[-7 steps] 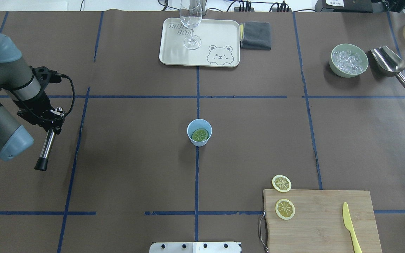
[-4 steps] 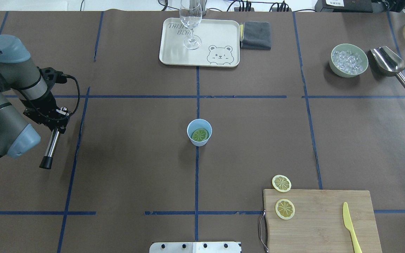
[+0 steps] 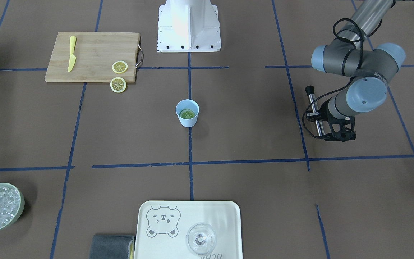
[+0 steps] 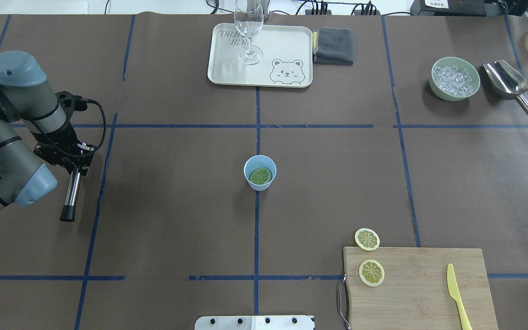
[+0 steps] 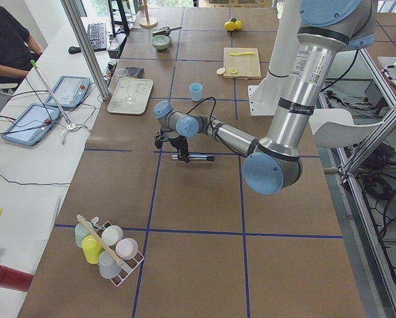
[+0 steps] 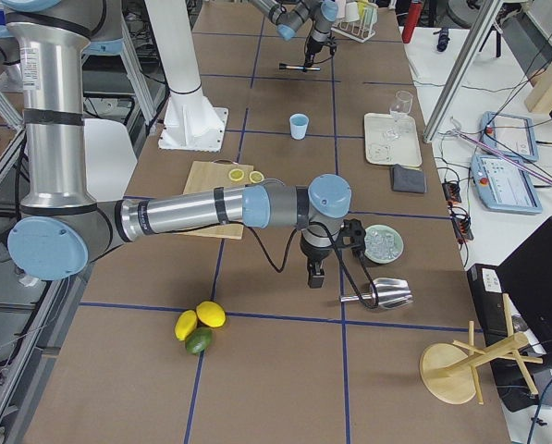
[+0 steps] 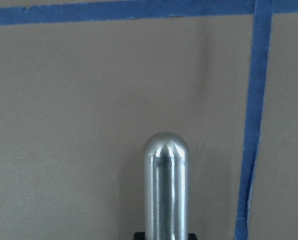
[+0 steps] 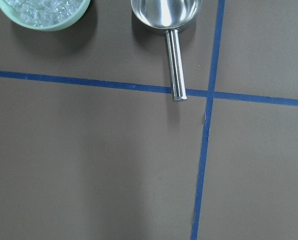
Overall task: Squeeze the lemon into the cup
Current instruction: 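Lower the muddler onto the table with the left gripper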
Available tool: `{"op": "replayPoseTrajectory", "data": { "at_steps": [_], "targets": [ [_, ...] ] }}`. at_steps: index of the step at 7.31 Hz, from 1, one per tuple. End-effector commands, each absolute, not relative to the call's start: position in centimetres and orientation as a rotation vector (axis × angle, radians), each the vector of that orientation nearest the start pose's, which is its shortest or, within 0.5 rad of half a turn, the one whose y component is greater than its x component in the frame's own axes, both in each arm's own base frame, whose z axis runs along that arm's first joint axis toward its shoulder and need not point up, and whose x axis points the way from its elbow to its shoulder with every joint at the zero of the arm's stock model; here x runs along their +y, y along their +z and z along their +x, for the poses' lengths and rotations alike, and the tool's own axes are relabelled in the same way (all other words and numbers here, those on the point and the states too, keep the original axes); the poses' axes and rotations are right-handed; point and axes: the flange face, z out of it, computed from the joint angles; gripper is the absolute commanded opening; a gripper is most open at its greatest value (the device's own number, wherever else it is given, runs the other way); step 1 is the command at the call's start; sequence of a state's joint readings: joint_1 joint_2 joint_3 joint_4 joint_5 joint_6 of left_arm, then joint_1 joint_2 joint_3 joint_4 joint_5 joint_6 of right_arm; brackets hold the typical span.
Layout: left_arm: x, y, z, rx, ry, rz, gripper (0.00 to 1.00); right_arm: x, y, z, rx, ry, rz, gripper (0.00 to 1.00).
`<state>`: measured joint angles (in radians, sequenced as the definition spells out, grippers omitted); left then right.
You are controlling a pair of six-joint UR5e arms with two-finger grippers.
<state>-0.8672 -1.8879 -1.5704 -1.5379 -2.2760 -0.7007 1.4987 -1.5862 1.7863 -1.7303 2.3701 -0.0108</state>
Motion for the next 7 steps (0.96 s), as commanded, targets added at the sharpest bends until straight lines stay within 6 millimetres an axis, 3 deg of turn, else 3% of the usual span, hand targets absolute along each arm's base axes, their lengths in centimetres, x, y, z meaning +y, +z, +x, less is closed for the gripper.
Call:
{"op": "replayPoseTrajectory", "data": {
  "at_steps": [1, 3, 4, 6, 7],
  "targets": [
    [-52.2, 49.3, 35.3, 0.729, 0.111, -0.217, 1.0, -48.4, 57.4, 2.7, -0.8, -0.095, 0.015, 1.0],
    [-52.0, 49.0, 35.2, 0.74, 0.115, -0.204, 1.0, -48.5, 57.2, 2.7, -0.8, -0.097, 0.019, 1.0],
    [-52.1, 47.3, 35.1, 0.76, 0.118, -0.18, 1.0, -48.5, 57.2, 2.7, -0.8, -0.099, 0.021, 1.0],
    [-53.1, 41.1, 32.1, 0.833, 0.012, -0.101, 1.0, -48.6, 57.1, 2.6, -0.8, -0.099, 0.02, 1.0],
    [-55.0, 38.3, 28.2, 0.872, -0.017, -0.014, 1.0, -49.1, 56.8, 2.7, -0.801, -0.1, 0.028, 1.0]
  ]
}}
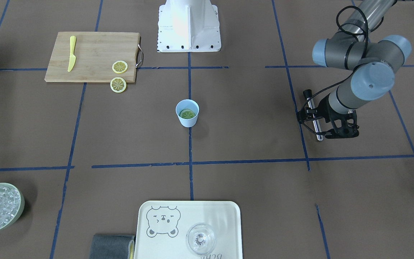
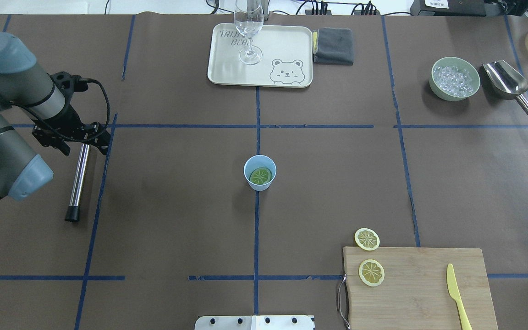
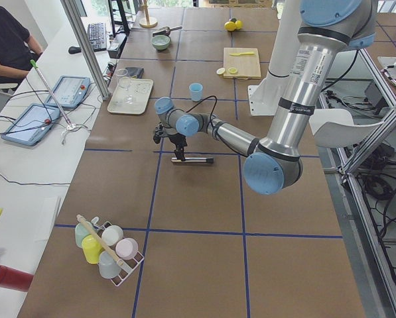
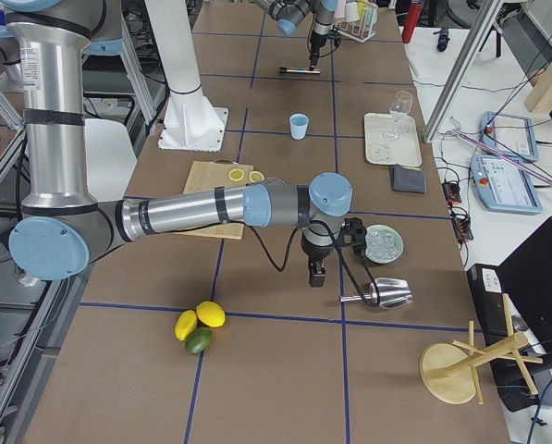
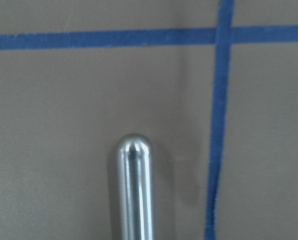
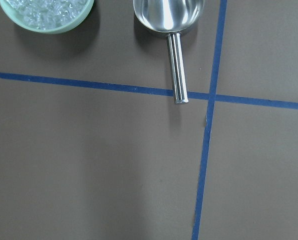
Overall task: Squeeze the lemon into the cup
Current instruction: 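Open the left gripper to release the muddler and raise it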
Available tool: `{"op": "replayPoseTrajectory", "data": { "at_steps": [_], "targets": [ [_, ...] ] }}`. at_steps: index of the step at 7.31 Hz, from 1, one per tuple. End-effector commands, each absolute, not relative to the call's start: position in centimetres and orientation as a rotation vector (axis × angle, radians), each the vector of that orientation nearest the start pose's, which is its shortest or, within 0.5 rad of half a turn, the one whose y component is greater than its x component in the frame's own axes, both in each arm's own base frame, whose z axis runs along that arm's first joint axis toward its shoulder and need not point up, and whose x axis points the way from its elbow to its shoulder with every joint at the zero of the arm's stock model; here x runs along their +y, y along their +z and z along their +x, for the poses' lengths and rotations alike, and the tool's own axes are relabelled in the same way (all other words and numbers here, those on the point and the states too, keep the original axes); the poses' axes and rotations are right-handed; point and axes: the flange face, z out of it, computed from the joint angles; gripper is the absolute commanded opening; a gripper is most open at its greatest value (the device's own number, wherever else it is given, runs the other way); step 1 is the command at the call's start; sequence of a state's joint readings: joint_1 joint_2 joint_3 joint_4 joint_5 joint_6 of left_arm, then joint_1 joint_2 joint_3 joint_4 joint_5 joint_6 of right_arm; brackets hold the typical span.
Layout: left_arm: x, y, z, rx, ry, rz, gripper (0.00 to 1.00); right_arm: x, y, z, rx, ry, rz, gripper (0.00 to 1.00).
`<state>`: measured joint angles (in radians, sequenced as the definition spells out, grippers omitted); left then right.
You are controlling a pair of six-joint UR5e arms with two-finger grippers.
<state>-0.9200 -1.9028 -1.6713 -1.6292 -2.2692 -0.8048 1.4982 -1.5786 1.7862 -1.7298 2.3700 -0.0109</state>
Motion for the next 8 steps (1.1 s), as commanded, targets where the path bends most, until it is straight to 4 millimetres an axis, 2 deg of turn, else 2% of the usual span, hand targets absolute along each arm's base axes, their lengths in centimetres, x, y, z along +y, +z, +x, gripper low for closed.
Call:
{"op": "replayPoseTrajectory", "data": {
  "at_steps": [1, 3, 4, 6, 8],
  "targets": [
    [-56.2, 36.5, 23.9, 0.89, 0.013, 0.091, 1.0, -49.2, 56.8, 2.7, -0.801, -0.1, 0.028, 1.0],
    [-59.1, 37.8, 15.2, 0.849, 0.077, 0.234, 1.0, -49.2, 56.7, 2.7, -0.801, -0.103, 0.03, 1.0],
    [-60.2, 40.7, 11.0, 0.813, 0.098, 0.257, 1.0, -49.0, 57.7, 2.7, -0.799, -0.096, 0.012, 1.0],
    [-59.0, 47.3, 3.3, 0.751, 0.173, 0.289, 1.0, -48.9, 59.6, 3.0, -0.801, -0.074, -0.023, 1.0],
    [-56.2, 53.2, -0.3, 0.718, 0.197, 0.26, 1.0, -48.8, 62.4, 4.8, -0.805, -0.044, -0.005, 1.0]
  ]
}}
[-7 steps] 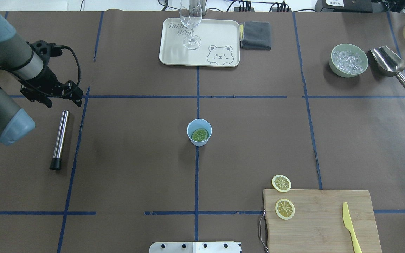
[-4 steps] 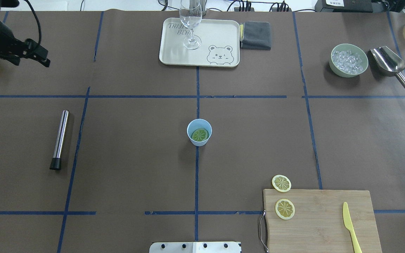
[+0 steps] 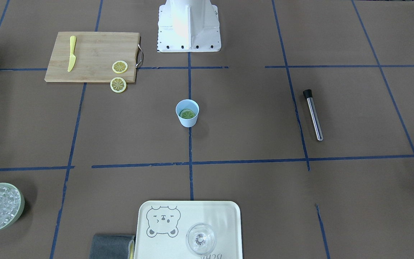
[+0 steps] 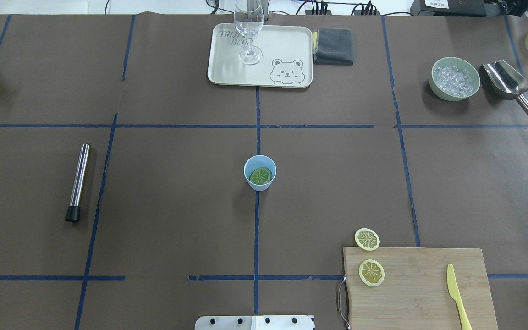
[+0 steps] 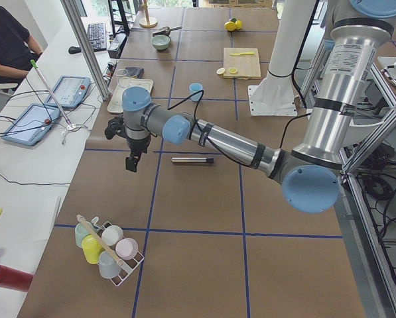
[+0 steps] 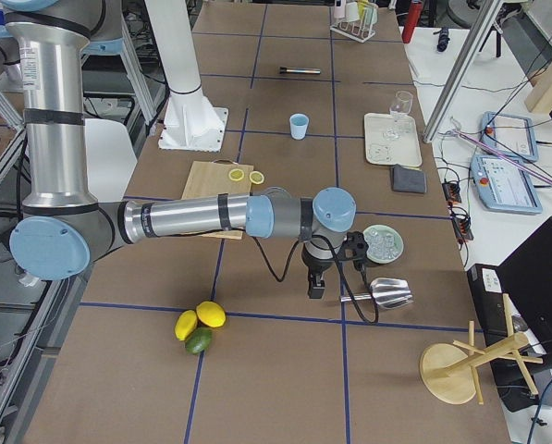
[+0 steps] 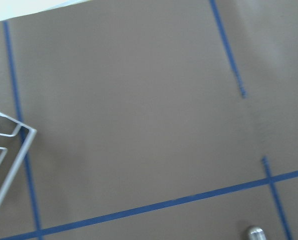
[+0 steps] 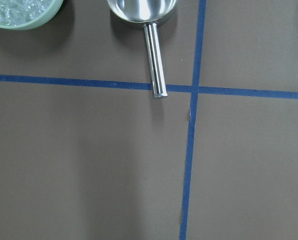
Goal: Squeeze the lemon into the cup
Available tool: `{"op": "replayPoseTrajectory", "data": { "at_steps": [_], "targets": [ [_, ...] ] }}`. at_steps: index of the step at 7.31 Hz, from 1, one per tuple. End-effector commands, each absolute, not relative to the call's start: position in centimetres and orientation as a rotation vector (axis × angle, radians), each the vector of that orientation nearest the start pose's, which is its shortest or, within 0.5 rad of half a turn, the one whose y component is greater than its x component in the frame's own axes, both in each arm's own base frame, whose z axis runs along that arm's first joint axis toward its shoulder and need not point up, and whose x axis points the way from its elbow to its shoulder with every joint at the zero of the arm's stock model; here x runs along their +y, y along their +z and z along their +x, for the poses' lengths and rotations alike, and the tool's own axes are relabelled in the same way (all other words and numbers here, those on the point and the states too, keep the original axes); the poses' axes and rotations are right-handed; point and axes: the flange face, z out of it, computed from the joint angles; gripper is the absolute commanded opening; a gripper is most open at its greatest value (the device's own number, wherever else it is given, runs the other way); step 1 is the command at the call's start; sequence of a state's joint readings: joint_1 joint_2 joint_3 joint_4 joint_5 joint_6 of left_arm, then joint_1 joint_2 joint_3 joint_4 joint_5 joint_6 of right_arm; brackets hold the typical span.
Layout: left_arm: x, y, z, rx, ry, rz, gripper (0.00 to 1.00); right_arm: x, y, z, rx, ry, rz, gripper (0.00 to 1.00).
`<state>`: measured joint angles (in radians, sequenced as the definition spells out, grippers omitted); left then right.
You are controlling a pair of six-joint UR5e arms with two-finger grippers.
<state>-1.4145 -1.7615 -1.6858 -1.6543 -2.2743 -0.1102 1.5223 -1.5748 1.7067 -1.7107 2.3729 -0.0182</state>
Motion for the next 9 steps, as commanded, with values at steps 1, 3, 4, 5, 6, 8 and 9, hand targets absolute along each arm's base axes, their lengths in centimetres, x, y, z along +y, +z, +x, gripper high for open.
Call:
{"op": "replayPoseTrajectory", "data": {
  "at_steps": [1, 3, 4, 5, 6, 8, 9],
  "targets": [
    [-55.3, 56.4, -1.4, 0.708, 0.232, 0.236, 1.0, -48.9, 65.1, 5.3, -0.814, -0.04, 0.022, 1.0],
    [-52.4, 60.5, -4.2, 0.696, 0.225, 0.201, 1.0, -49.2, 67.0, 5.4, -0.816, -0.043, 0.044, 1.0],
    [-52.0, 60.8, -5.5, 0.694, 0.223, 0.209, 1.0, -49.5, 66.6, 5.4, -0.815, -0.035, 0.047, 1.0],
    [-50.6, 62.0, -6.5, 0.696, 0.195, 0.191, 1.0, -49.9, 65.9, 5.4, -0.815, -0.014, 0.051, 1.0],
    [-49.7, 62.9, -7.0, 0.697, 0.18, 0.178, 1.0, -50.7, 64.8, 5.3, -0.816, -0.019, 0.07, 1.0],
    [-49.6, 63.2, -7.0, 0.703, 0.159, 0.151, 1.0, -51.0, 64.2, 5.3, -0.815, -0.021, 0.08, 1.0],
    [-49.4, 63.2, -7.1, 0.704, 0.15, 0.136, 1.0, -50.8, 64.4, 5.3, -0.816, -0.021, 0.078, 1.0]
  ]
}}
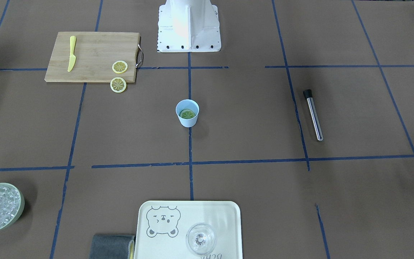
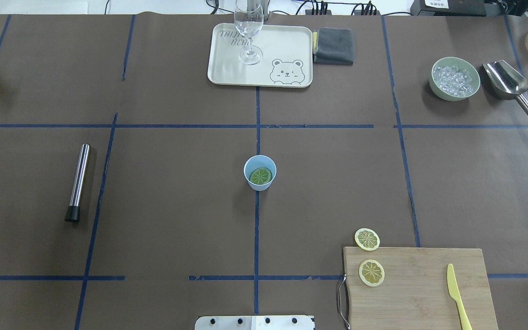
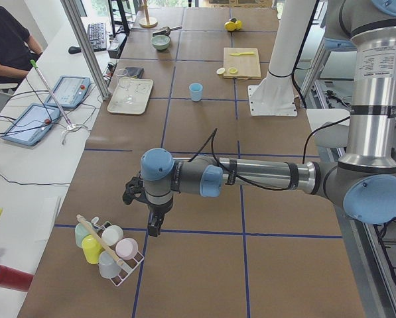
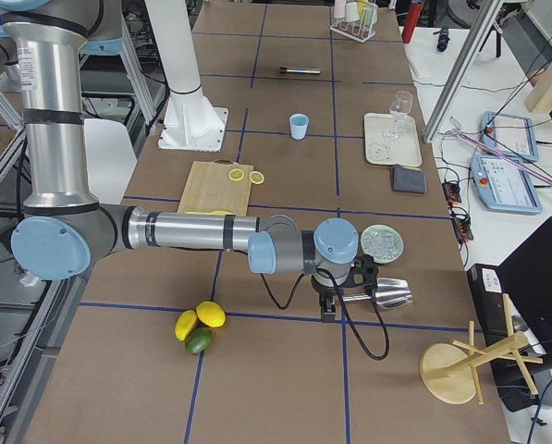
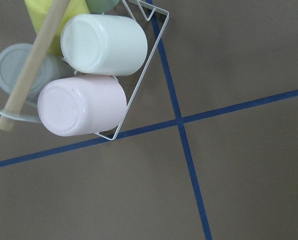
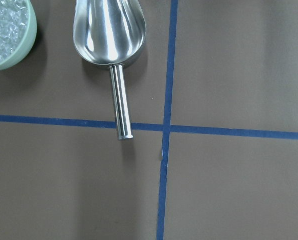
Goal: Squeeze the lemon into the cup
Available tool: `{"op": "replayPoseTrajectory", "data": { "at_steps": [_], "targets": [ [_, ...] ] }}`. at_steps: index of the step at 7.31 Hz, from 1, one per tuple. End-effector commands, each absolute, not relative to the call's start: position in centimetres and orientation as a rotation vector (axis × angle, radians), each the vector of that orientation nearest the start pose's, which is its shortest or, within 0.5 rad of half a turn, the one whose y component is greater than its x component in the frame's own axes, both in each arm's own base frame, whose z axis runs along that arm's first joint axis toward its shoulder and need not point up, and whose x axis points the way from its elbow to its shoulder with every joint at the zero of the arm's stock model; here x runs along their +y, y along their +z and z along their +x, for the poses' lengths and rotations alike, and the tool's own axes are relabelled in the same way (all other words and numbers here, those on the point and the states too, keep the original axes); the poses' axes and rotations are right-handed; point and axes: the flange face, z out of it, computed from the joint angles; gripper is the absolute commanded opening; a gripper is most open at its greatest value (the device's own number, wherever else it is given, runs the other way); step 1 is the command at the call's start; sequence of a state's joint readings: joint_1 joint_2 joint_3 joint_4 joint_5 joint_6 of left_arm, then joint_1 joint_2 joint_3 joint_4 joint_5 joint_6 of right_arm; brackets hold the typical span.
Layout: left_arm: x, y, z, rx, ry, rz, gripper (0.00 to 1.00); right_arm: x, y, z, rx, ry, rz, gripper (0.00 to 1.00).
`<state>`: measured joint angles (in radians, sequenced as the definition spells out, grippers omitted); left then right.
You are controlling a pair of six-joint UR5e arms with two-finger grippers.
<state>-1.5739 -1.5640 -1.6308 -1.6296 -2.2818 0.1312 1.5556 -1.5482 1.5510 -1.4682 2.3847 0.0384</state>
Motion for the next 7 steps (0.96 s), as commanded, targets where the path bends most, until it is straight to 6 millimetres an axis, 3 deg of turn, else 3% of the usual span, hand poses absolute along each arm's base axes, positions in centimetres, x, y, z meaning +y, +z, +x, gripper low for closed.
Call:
{"op": "replayPoseTrajectory", "data": {
  "at_steps": [1, 7],
  "targets": [
    [-49.39, 63.02, -6.94, 0.731, 0.143, 0.133, 1.0, -50.8, 64.48, 5.32, -0.815, -0.022, 0.08, 1.0],
    [-49.1, 62.73, -6.57, 0.785, 0.075, 0.107, 1.0, -50.38, 65.25, 5.32, -0.814, -0.016, 0.065, 1.0]
  ]
}}
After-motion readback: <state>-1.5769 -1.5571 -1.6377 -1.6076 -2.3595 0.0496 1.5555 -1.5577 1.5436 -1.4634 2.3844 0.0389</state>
